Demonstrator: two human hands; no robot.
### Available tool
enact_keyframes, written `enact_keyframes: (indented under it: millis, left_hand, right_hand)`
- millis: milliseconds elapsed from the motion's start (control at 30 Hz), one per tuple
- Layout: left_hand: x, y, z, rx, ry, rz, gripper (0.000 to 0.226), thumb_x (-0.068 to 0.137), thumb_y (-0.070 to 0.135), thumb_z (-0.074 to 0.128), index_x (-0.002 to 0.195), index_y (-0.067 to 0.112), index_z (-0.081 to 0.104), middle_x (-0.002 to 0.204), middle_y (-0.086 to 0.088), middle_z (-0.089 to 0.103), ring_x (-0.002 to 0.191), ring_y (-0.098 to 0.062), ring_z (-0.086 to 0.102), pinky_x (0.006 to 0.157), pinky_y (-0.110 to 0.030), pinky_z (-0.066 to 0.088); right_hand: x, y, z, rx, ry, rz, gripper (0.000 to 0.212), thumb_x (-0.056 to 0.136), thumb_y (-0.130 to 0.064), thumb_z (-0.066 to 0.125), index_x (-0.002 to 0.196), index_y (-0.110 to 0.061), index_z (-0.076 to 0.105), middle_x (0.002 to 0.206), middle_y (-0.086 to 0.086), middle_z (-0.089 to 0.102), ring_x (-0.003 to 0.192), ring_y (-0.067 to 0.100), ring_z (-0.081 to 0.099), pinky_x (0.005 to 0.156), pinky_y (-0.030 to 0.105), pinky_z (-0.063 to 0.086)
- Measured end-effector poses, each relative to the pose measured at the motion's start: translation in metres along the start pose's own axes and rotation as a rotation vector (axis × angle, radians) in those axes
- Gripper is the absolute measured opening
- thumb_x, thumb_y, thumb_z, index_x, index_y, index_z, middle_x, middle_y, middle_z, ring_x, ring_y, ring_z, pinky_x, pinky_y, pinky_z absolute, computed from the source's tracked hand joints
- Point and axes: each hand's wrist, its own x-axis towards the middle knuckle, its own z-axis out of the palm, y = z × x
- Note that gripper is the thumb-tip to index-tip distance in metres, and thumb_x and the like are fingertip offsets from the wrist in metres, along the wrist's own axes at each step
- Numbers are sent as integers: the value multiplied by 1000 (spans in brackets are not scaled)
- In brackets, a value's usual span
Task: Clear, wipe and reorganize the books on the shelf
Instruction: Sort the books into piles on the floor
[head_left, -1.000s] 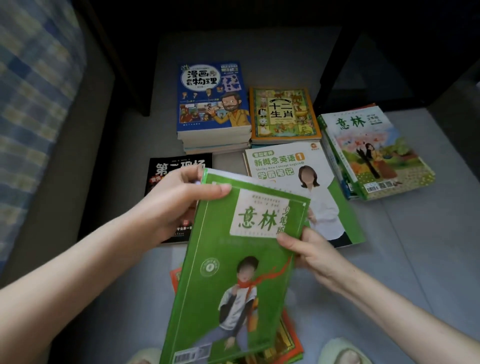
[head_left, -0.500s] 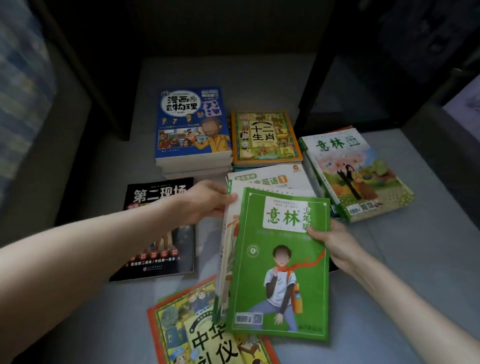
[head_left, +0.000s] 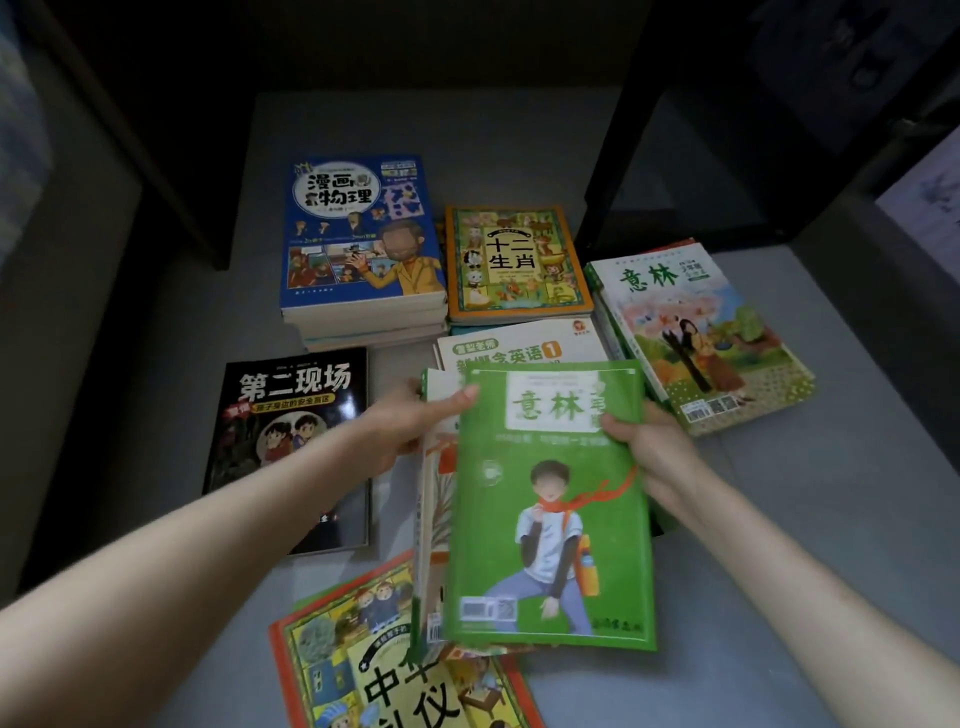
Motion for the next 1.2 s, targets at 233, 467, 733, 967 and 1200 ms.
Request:
enact_keyframes:
  millis: [233, 467, 733, 967, 1200]
  left_hand:
    - [-19, 11, 33, -336, 178, 181, 36, 81, 2, 71, 111, 12, 53, 102, -13, 70, 72, -22, 71, 55, -32, 59]
    - [-59, 68, 64, -527, 14, 272, 28, 80, -2, 69, 103, 9, 57, 89, -14, 74, 75, -30, 73, 57, -40, 60]
    - [-23, 96, 88, -614, -79, 88, 29, 98, 29, 51, 117, 10, 60, 104, -8, 70, 90, -22, 67, 75, -35, 54]
    - [7, 70, 61, -222, -85, 158, 18, 95, 11, 54, 109, 17, 62, 109, -3, 71, 100, -18, 66, 90, -31, 51]
    - [8, 17, 20, 124, 112, 149, 8, 93, 3, 55, 89, 9, 58, 83, -7, 62, 69, -13, 57, 62, -17, 47]
  right_hand:
    - [-5, 16, 24, -425, 115, -296, 33, 78, -26, 78, 105, -23, 59, 106, -5, 67, 93, 7, 65, 81, 30, 55]
    - [-31, 18, -39, 3, -104, -199, 85, 52, -53, 86, 124, -19, 56, 112, -2, 70, 100, 15, 67, 80, 31, 54]
    - [-22, -42, -85, 90, 81, -311, 64, 47, -45, 88, 97, -10, 69, 86, 5, 75, 69, 16, 71, 61, 28, 59]
    - [53, -102, -133, -183, 247, -75, 5, 88, -4, 63, 88, -8, 65, 57, 1, 70, 44, 11, 64, 40, 23, 52]
    - [96, -114, -106, -1217, 685, -327, 26, 88, -9, 54, 110, -3, 66, 111, 28, 64, 103, 44, 60, 86, 42, 47]
